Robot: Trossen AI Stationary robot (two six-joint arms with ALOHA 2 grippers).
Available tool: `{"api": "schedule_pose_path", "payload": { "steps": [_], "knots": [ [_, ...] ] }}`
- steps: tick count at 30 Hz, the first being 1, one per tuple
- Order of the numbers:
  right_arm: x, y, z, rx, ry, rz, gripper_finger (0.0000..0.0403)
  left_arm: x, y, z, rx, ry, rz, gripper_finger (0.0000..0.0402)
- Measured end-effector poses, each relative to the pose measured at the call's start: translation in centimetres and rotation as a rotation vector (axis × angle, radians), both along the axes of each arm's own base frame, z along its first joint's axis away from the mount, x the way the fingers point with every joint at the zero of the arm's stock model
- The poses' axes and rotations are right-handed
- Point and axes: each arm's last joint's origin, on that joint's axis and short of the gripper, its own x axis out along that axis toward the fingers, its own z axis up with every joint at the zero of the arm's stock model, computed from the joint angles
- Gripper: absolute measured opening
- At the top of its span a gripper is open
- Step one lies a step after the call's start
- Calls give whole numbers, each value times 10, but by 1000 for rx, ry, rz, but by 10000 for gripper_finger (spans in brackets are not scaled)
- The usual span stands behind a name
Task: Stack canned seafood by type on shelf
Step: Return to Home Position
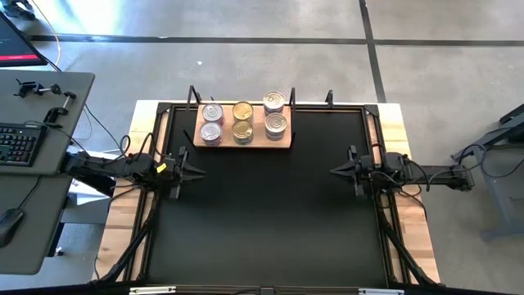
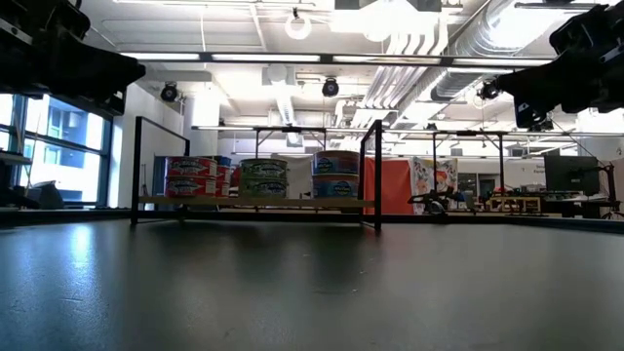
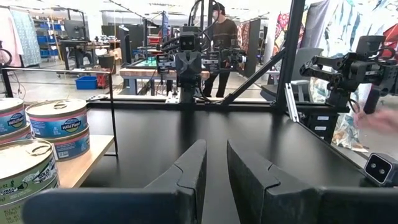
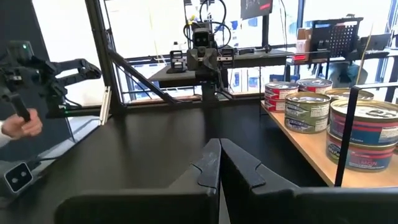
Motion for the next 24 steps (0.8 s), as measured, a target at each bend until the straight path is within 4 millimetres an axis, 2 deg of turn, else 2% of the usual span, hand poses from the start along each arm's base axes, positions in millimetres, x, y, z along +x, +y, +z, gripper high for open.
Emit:
{"api": "schedule_pose_path", "payload": {
  "steps": [7, 24],
  "knots": [
    [0, 0, 0, 64, 2, 1, 0, 0, 0, 0, 0, 0, 0, 53],
    [0, 0, 0, 52, 2, 1, 0, 0, 0, 0, 0, 0, 0, 53]
  ]
}}
